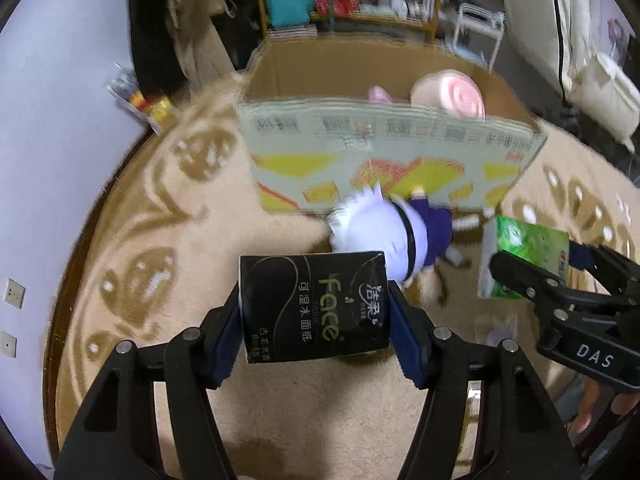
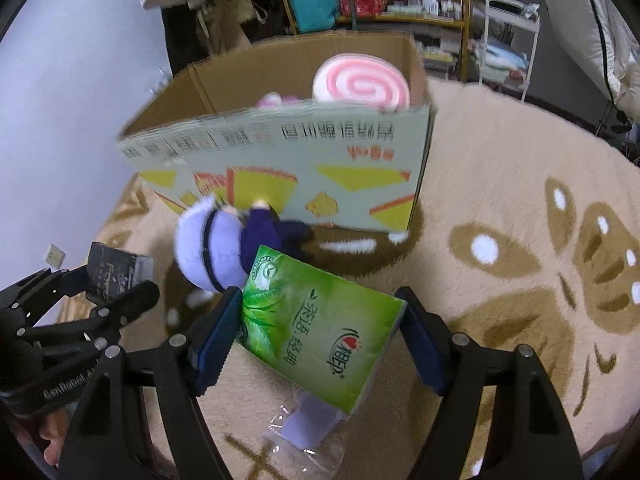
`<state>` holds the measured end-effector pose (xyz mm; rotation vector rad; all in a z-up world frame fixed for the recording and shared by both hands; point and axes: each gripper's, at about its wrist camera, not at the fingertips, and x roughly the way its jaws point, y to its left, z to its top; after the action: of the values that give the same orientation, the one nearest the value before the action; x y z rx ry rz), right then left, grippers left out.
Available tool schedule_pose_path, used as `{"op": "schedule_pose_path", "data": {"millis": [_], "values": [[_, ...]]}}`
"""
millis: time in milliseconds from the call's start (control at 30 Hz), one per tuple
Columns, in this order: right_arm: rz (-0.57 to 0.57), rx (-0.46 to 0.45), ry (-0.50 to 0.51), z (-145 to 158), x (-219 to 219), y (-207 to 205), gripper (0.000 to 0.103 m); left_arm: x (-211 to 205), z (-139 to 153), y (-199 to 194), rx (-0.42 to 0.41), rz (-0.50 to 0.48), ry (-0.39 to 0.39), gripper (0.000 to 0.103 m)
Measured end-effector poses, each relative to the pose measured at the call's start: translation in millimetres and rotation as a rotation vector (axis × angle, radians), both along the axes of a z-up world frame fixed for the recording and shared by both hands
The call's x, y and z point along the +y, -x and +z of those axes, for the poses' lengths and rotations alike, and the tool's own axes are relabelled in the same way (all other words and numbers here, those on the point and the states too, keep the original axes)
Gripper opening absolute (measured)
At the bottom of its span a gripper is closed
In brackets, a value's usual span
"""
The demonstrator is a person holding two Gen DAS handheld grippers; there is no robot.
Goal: Organize soft objects
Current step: 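Close the left gripper on the black Face pack while the right gripper grasps the green tissue pack, then lift the black pack with the left gripper while the right gripper carries the green pack over the box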
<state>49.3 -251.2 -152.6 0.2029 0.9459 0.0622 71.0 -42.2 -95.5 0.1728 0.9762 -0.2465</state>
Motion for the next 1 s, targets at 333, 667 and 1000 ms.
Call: {"op": "schedule_pose_path", "data": {"millis": [333,667,1000], "values": [[0.006,-0.256,0.037,59,-2,24,0.081,14,56,14,-0.283,0.053,0.059,0.064],[0.007,-0.436,0.104,103,-2,13,0.081,8,91,1,-0.448,0.043,0.065,0.064],[0.007,-0.473,0.084,121,-12,-16,0.081,-9,105,-35,-0.478,0.031,0.036,0.064]]}}
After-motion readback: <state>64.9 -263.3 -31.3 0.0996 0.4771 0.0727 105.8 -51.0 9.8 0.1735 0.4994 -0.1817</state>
